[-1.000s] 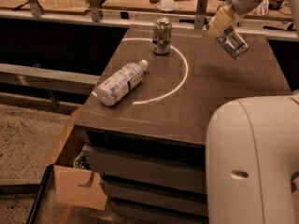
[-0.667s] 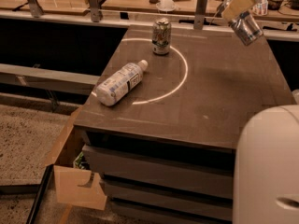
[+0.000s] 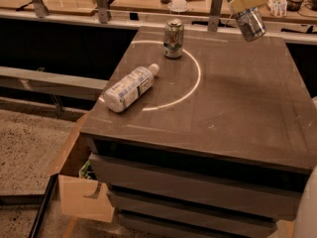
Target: Place redbull can upright
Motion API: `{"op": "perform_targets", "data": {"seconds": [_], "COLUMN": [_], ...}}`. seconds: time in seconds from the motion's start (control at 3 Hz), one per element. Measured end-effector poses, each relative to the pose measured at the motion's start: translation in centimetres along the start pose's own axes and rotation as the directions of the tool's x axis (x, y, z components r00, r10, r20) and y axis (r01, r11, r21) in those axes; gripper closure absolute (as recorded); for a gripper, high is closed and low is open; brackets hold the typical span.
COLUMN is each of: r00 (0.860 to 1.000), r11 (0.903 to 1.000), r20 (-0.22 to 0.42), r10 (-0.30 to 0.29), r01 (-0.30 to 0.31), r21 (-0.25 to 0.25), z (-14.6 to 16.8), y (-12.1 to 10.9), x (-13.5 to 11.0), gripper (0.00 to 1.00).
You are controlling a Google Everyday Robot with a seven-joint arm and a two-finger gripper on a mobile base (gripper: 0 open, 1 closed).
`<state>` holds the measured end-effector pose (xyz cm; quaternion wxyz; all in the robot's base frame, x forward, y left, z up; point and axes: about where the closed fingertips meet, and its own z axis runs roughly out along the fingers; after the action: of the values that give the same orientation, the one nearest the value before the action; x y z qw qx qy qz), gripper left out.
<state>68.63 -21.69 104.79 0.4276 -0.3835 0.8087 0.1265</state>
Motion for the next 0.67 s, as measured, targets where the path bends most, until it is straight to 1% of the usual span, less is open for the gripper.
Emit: {"op": "perform_targets", "data": {"seconds": [0.33, 0.67], "r00": [1.000, 0.997], "r11": [1.0000, 0.9989], "r20": [0.000, 0.061], "r10": [0.000, 0.045], "r01": [0.000, -0.044], "r21": [0.000, -0.019], "z": [0.00, 0.14], "y": [0.00, 0.88], "x": [0.00, -0.43], "gripper": [1.00, 1.00]}}
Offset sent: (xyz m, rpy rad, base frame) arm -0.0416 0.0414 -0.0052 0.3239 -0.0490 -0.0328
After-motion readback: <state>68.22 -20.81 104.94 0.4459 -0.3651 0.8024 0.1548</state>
